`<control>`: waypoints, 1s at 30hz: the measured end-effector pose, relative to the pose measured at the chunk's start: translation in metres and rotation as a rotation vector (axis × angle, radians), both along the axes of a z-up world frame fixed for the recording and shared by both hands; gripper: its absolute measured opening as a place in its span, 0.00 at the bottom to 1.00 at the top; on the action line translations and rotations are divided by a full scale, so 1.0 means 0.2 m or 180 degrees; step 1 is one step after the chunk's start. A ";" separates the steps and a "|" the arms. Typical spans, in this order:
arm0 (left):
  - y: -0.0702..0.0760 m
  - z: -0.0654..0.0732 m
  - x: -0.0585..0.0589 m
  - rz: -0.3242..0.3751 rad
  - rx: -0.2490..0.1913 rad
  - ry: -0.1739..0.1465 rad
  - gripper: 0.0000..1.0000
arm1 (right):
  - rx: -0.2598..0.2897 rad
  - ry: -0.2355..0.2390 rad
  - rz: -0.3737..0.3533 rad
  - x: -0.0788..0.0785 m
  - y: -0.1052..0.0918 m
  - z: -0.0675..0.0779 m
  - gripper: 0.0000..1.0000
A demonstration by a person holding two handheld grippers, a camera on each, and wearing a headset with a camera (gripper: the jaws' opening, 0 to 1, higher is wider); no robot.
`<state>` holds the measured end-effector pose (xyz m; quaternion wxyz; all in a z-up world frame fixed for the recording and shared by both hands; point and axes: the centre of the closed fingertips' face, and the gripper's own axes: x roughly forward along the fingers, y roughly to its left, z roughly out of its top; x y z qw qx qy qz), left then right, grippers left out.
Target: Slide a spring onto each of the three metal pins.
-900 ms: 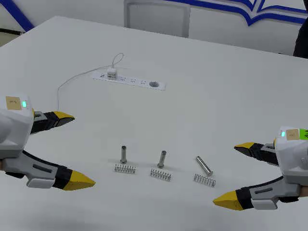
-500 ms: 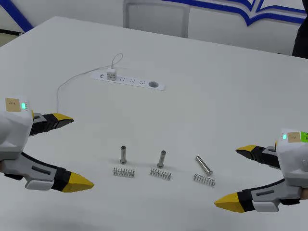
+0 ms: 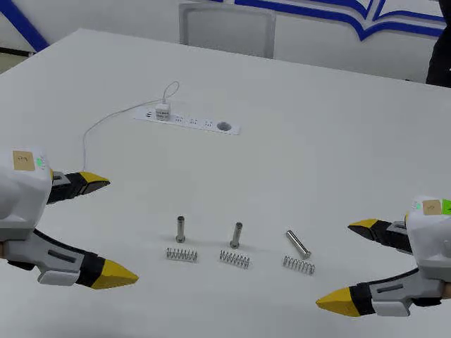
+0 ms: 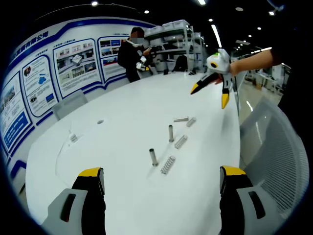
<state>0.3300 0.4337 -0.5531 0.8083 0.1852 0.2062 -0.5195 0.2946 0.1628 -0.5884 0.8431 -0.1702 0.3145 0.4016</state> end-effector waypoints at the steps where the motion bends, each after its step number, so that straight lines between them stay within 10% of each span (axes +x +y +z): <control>1: 0.00 0.00 0.00 0.0004 -0.0002 0.0001 1.00 | -0.0005 0.0006 0.0003 0.00 0.00 0.00 0.91; 30: 0.04 -0.06 0.04 0.0116 -0.0064 0.0084 1.00 | -0.0001 -0.0004 -0.0250 0.13 -0.05 -0.01 0.78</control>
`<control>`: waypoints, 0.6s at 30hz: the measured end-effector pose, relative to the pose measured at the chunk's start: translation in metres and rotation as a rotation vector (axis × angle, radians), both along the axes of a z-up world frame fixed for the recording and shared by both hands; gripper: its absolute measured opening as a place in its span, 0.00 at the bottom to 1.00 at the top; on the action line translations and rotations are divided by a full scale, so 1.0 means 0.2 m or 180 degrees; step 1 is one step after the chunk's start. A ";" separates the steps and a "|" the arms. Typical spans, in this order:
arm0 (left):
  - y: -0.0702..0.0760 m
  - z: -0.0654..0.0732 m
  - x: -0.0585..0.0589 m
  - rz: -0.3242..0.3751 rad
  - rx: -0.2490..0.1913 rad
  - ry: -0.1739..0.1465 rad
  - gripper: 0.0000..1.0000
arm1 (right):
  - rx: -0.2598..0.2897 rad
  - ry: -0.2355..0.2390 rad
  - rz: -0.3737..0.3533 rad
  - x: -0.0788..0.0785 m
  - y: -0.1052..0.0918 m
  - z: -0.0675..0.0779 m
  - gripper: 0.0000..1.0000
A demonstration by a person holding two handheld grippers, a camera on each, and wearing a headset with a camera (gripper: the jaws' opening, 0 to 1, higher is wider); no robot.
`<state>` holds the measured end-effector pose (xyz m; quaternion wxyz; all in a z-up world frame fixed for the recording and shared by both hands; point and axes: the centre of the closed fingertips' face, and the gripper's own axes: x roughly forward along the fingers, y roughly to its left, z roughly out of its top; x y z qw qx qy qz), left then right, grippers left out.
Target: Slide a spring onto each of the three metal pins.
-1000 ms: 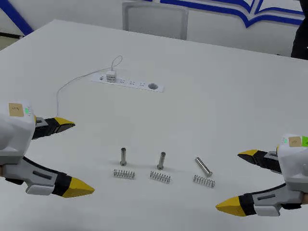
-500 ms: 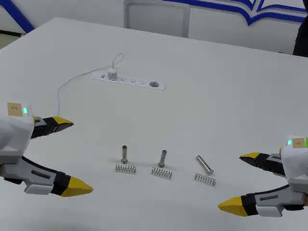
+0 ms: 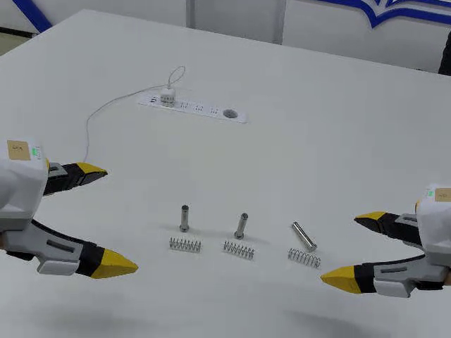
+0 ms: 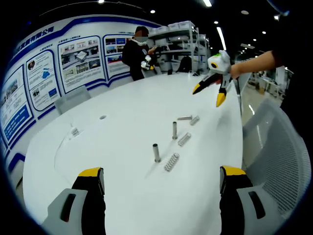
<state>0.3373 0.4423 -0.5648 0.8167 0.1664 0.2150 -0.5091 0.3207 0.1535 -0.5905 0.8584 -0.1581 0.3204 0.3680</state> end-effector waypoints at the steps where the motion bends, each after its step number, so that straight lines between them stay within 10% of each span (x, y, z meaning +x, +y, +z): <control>1: 0.00 0.00 0.00 -0.0003 -0.0002 0.0009 1.00 | -0.0001 0.0008 0.0000 0.01 0.00 0.00 0.78; 18: -0.02 -0.05 0.02 0.0034 -0.0018 0.0088 1.00 | 0.0019 0.0074 -0.0015 0.10 0.03 -0.05 0.75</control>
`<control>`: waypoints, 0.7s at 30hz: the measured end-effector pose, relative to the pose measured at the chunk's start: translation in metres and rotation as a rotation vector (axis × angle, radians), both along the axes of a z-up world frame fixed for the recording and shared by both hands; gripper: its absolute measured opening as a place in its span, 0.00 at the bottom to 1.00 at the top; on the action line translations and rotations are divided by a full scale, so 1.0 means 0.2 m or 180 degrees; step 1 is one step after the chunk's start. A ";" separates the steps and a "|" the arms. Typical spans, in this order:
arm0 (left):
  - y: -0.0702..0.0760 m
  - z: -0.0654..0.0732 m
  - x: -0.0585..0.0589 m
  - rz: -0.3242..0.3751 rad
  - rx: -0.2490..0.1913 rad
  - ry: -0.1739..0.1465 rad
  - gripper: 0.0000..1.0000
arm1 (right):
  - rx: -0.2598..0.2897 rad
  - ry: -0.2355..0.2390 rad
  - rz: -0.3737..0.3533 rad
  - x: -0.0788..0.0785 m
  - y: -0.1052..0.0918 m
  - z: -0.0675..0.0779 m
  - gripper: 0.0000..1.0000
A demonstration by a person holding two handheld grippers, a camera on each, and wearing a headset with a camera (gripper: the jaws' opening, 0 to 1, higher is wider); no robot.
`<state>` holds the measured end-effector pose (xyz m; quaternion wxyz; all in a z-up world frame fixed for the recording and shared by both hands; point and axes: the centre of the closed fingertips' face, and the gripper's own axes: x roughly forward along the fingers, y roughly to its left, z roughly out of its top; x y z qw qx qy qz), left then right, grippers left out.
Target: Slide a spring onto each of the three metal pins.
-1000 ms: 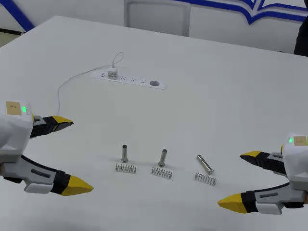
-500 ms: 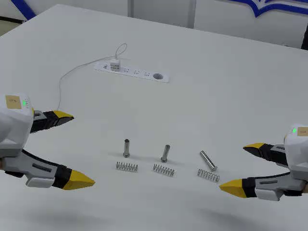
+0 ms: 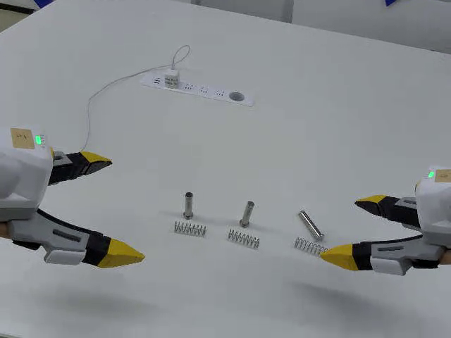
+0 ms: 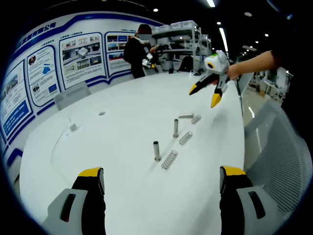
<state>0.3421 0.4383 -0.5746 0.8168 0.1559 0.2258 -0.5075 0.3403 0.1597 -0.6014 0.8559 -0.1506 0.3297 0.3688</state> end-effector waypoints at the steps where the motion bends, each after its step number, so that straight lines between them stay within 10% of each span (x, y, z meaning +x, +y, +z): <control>1: 0.00 0.00 0.00 -0.0004 0.0004 0.0000 1.00 | -0.0004 0.0003 -0.0001 0.00 0.00 0.00 0.75; 21: -0.01 0.02 0.02 0.0057 -0.0063 0.0002 1.00 | -0.0084 0.0117 -0.0358 0.19 -0.01 -0.11 0.58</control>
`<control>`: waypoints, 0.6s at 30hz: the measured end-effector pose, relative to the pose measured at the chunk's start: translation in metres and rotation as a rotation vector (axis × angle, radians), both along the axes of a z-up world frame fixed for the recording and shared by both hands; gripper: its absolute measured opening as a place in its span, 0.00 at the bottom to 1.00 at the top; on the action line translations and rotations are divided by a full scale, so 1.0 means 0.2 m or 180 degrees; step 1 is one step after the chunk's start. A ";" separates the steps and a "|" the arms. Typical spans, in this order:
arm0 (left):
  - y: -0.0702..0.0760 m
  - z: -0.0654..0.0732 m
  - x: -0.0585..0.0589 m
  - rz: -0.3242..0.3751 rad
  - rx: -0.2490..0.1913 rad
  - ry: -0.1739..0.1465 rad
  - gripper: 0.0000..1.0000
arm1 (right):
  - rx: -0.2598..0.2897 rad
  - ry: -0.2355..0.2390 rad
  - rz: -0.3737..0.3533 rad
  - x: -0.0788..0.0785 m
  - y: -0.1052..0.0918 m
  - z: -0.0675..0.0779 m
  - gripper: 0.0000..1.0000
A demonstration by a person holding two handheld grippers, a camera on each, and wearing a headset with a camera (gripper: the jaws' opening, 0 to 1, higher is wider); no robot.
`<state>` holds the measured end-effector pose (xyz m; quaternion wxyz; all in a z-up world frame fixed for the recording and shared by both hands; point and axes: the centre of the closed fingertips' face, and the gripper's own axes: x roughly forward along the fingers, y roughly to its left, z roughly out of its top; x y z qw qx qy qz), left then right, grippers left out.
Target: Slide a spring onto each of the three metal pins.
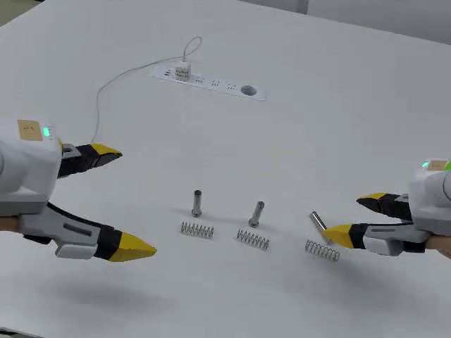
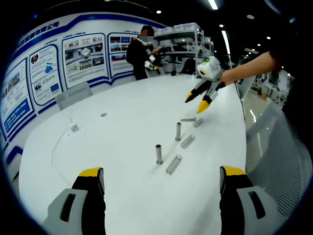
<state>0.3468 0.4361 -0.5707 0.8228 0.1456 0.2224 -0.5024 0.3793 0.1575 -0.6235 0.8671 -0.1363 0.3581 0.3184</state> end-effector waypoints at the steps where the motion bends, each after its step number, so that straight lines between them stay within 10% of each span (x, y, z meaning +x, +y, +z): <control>1: 0.00 0.00 -0.01 -0.0012 0.0012 0.0007 1.00 | -0.0025 0.0014 -0.0008 0.01 0.01 -0.01 0.57; 18: 0.00 0.01 0.01 0.0053 -0.0002 -0.0018 0.99 | 0.0026 0.0115 -0.0172 0.10 0.07 -0.14 0.41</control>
